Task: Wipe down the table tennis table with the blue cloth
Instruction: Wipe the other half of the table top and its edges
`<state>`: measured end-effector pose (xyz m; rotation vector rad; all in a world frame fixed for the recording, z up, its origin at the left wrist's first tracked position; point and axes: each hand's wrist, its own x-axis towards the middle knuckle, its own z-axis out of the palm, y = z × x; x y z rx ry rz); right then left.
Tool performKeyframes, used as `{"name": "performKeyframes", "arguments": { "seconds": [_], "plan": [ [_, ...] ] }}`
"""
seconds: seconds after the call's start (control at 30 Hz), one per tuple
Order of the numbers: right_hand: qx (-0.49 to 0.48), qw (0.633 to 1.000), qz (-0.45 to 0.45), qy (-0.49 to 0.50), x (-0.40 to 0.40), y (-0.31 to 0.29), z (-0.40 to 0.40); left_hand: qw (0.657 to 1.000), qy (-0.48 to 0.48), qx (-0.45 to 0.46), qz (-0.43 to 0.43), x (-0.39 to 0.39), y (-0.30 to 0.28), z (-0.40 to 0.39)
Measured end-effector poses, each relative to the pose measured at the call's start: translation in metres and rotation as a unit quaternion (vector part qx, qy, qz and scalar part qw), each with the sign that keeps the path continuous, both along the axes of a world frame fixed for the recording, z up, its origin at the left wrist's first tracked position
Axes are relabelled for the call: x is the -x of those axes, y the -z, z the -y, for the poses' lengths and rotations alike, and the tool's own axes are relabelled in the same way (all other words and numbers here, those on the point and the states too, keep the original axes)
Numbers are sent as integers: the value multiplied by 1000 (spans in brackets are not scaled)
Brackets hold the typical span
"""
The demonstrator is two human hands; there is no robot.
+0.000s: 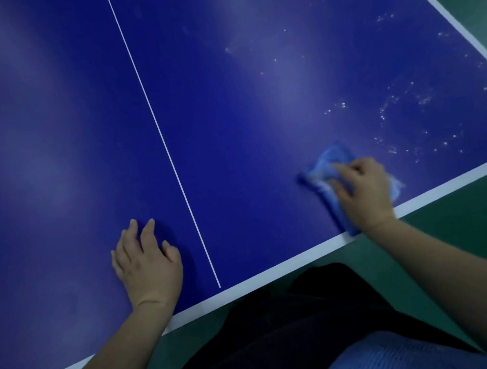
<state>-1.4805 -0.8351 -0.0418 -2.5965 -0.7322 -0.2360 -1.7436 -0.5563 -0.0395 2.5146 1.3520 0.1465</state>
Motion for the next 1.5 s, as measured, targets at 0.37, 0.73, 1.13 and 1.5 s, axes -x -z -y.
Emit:
{"name": "performKeyframes", "arguments": {
  "seconds": [0.37,0.73,1.13,1.5],
  "plan": [
    [-2,994,-11,-105,14,3,-9,996,68,46,40,-88,-18,77],
    [4,994,-30,100,-110,-1,113,999,20,31,37,-190,3,182],
    [-2,993,-68,98,-186,-7,106,1000,-11,-16,4,-194,5,184],
    [28,995,-48,-80,-236,-4,12,1000,-19,-15,-2,-193,7,182]
  ]
}}
